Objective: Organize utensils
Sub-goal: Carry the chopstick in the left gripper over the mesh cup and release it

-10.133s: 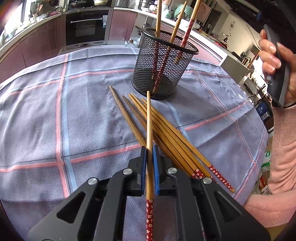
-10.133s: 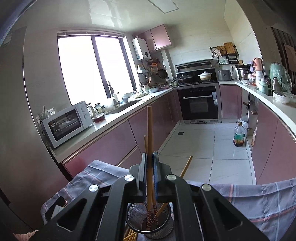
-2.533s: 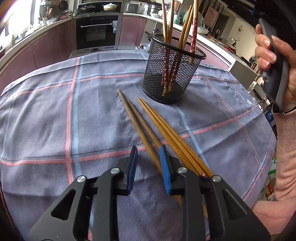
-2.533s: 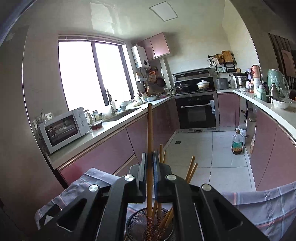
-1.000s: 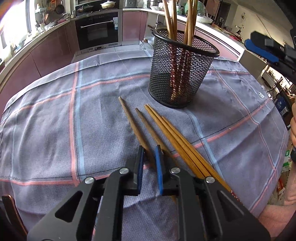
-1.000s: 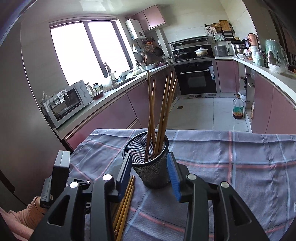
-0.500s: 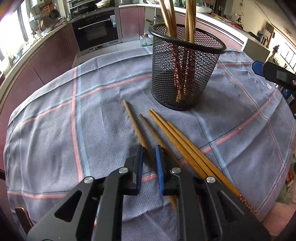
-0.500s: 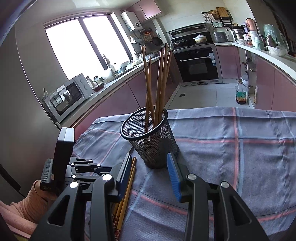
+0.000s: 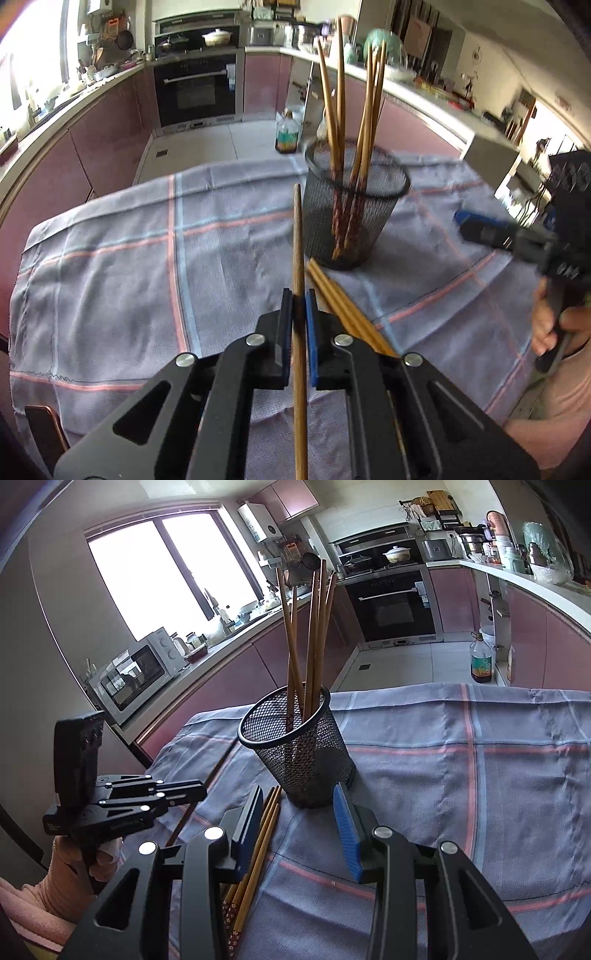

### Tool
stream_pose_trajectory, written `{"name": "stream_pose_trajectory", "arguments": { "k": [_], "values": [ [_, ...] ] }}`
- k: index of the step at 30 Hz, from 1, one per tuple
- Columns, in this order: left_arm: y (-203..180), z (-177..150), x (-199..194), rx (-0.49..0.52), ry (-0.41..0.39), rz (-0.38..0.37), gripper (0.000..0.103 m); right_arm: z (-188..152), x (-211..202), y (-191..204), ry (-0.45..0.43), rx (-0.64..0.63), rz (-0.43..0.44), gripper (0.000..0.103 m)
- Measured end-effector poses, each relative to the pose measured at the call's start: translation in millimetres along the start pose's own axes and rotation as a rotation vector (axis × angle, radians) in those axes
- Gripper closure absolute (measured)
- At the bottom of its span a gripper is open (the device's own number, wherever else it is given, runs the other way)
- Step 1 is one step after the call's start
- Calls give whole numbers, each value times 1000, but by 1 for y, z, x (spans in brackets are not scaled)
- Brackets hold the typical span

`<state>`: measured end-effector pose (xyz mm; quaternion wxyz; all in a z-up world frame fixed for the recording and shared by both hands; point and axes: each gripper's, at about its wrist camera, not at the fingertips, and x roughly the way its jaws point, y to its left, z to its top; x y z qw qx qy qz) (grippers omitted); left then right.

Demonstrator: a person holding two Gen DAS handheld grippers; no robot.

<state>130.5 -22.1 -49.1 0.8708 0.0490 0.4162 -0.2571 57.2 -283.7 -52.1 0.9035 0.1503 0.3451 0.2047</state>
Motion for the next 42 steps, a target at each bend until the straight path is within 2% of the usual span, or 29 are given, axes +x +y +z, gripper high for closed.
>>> {"name": "stream_pose_trajectory", "arguments": {
  "k": [4, 9, 12, 18, 22, 25, 27, 32, 42],
  "values": [
    [1, 21, -29, -33, -110, -44, 96, -3, 2, -2, 9, 11, 1, 66],
    [2, 56, -59, -71, -270, -51, 96, -4, 2, -2, 13, 17, -1, 66],
    [2, 81, -67, -103, -331, -84, 96, -4, 2, -2, 13, 20, 2, 66],
    [-7, 124, -86, -116, -470, -92, 96, -5, 3, -4, 16, 21, -2, 66],
    [-20, 144, -89, -109, -518, -86, 96, -5, 3, -8, 17, 29, -4, 66],
    [-31, 153, -78, -89, -521, -57, 96, -5, 4, -9, 19, 31, -4, 66],
    [-34, 156, -65, -85, -496, -64, 96, -5, 4, -9, 21, 30, 0, 66],
    [-38, 158, -24, -77, -393, -33, 96, -7, 7, -10, 31, 31, 8, 66],
    [-28, 137, 31, -44, -258, 16, 95, -10, 15, -6, 58, 25, 19, 63]
  ]
}}
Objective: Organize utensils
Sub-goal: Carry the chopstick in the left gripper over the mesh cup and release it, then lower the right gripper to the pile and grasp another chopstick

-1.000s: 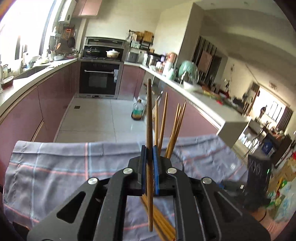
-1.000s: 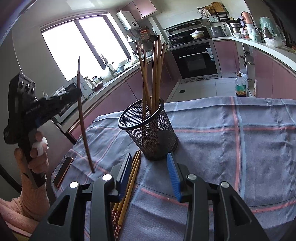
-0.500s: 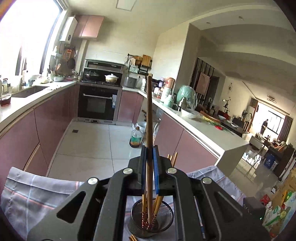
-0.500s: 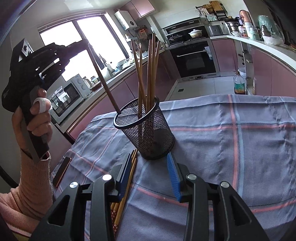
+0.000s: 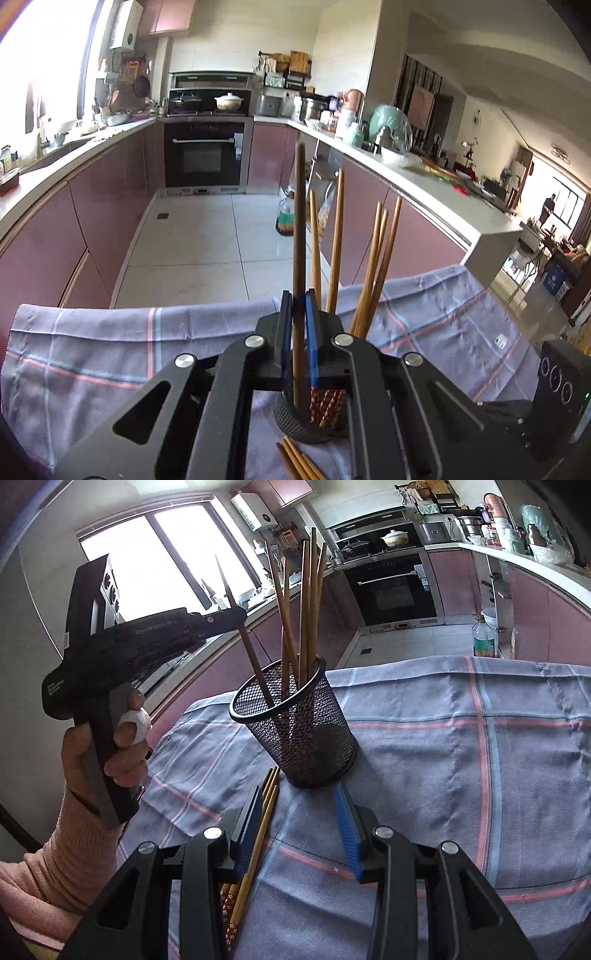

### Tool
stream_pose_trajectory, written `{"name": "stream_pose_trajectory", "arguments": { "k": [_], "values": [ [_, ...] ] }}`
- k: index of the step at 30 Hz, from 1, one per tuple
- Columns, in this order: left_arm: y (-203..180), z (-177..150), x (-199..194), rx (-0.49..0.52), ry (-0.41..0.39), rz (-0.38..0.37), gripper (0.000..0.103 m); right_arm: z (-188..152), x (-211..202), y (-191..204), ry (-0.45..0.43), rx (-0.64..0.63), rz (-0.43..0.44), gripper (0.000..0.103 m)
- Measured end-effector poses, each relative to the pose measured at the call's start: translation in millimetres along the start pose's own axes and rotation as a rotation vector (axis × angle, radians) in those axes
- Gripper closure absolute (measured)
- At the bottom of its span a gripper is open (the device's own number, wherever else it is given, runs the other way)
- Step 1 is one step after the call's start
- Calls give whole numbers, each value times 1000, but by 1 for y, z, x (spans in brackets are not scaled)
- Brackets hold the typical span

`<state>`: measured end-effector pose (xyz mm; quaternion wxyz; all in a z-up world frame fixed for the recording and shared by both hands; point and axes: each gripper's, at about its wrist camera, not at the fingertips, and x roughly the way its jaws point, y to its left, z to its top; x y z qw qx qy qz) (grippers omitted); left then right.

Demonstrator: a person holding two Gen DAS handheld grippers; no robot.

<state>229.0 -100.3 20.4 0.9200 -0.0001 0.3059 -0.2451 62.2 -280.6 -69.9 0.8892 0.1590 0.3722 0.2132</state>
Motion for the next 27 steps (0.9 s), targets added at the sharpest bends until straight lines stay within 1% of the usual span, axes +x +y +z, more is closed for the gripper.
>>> {"name": "stream_pose_trajectory", "arguments": {
  "k": [1, 2, 3, 5, 10, 15, 18, 21, 27],
  "values": [
    [0, -4, 0, 2, 3, 8, 94, 0, 0, 1, 2, -3, -1, 63],
    [1, -7, -1, 4, 4, 13, 88, 0, 1, 1, 2, -4, -1, 62],
    [3, -9, -1, 2, 4, 17, 85, 0, 1, 2, 4, -3, 1, 62],
    [4, -13, -5, -2, -3, 7, 80, 0, 2, 3, 8, -6, 0, 62],
    [7, -31, -24, 2, -15, 4, 80, -1, 4, 6, 16, -14, 1, 62],
    [7, -57, -36, -3, 17, 0, 80, -3, 8, 8, 25, -19, 10, 62],
    [9, -74, -41, -3, 38, 26, 80, -5, 10, 11, 37, -30, 13, 62],
    [16, -88, -45, -18, 59, 21, 80, -7, 13, 14, 51, -41, 15, 62],
    [18, -102, -52, -3, 79, 30, 80, -10, 21, 23, 87, -71, 13, 62]
  ]
}}
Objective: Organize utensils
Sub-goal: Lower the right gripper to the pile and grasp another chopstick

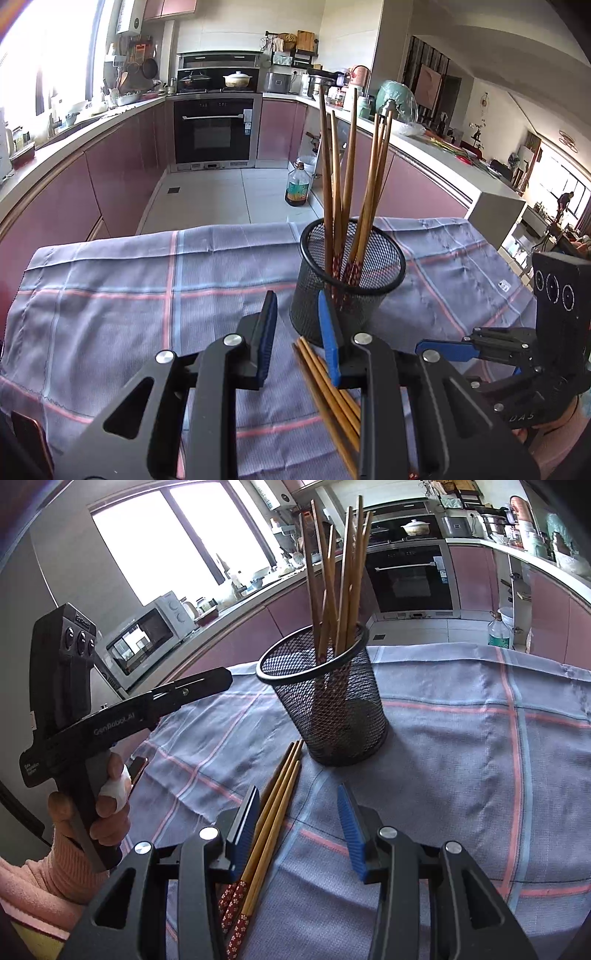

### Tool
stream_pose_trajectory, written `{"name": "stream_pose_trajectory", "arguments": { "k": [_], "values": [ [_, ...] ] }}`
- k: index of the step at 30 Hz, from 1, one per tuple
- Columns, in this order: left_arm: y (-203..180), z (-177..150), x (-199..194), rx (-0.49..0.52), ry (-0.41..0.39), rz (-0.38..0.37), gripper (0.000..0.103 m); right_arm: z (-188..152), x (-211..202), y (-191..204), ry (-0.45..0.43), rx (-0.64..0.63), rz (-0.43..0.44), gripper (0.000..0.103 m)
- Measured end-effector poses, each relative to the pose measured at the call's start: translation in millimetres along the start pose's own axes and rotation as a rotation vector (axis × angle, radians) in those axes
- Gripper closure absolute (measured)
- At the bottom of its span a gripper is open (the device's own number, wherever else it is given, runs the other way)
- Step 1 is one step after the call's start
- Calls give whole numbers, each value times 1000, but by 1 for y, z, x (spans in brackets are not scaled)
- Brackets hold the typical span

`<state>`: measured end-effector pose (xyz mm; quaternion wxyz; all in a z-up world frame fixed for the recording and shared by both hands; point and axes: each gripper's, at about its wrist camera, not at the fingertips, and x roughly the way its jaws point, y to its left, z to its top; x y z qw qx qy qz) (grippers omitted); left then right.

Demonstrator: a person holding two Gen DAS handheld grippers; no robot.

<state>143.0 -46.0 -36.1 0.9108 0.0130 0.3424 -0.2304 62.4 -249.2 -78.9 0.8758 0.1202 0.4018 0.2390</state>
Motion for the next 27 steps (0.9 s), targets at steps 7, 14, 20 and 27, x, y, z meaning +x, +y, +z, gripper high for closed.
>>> {"name": "stream_pose_trajectory", "arguments": {
  "k": [7, 14, 20, 27],
  "values": [
    [4, -14, -8, 5, 15, 10, 80, -4, 25, 17, 98, -61, -20, 63],
    [22, -33, -14, -31, 40, 21, 78, -4, 52, 24, 174, -89, -74, 79],
    [34, -49, -12, -62, 72, 21, 77, -1, 63, 24, 193, -84, -100, 84],
    [35, -56, -11, -67, 80, 15, 76, 4, 72, 37, 225, -122, -111, 84]
  ]
}}
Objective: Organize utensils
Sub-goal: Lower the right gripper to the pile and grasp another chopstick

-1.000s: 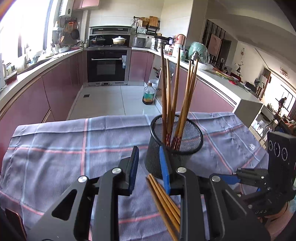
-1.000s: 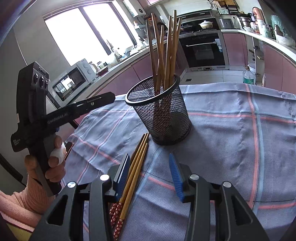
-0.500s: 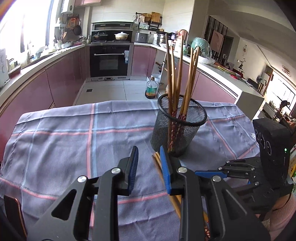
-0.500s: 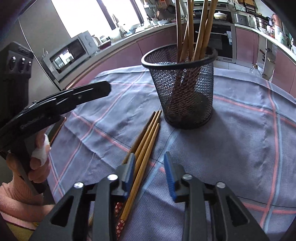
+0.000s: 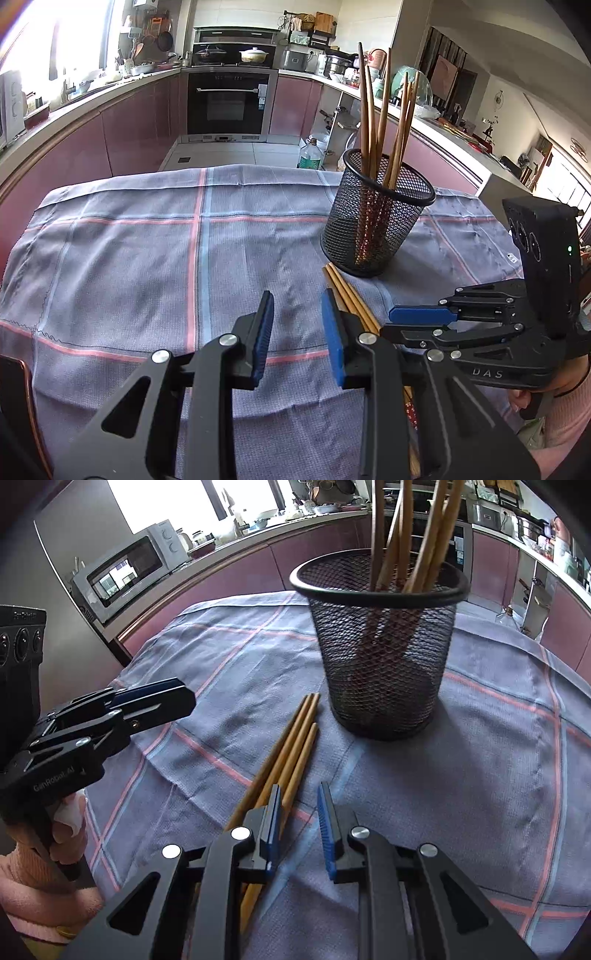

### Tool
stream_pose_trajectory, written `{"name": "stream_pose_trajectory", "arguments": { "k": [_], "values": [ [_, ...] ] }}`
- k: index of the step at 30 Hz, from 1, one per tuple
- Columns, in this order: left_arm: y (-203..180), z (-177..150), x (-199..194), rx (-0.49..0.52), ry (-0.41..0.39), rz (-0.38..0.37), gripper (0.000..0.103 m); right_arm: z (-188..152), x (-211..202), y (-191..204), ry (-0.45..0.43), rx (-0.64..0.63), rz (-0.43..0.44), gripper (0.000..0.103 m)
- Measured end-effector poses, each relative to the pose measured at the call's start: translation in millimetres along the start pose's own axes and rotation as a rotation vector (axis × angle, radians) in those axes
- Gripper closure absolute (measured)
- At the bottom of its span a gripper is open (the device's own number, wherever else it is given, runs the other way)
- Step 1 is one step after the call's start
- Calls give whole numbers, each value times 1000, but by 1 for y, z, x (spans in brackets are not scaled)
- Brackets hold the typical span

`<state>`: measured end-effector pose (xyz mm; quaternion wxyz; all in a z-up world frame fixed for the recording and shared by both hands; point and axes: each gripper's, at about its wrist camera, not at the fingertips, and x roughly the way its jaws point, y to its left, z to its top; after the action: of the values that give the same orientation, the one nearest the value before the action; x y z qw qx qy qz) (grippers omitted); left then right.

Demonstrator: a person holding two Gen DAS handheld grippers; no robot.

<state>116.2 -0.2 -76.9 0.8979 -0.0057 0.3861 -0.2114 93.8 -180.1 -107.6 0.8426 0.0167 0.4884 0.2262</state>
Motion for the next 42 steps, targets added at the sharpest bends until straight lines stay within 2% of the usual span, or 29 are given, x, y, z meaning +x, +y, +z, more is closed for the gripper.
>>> {"name": "stream_pose_trajectory", "arguments": {
  "k": [6, 11, 14, 28, 34, 42],
  "values": [
    [1, -1, -2, -4, -5, -2, 76, -1, 0, 2, 11, -12, -41, 84],
    [0, -4, -2, 1, -1, -4, 75, 1, 4, 5, 39, -12, -43, 83],
    [-2, -5, 0, 4, 2, -4, 75, 4, 8, 12, 47, -44, -80, 83],
    [-3, -9, -1, 14, 3, -9, 75, 6, 8, 10, 64, -68, -81, 98],
    [-5, -11, 0, 13, 6, -14, 75, 9, 10, 26, 73, -156, -159, 97],
    [-1, -15, 2, 0, 19, -14, 75, 6, 8, 20, 59, -145, -124, 99]
  ]
}}
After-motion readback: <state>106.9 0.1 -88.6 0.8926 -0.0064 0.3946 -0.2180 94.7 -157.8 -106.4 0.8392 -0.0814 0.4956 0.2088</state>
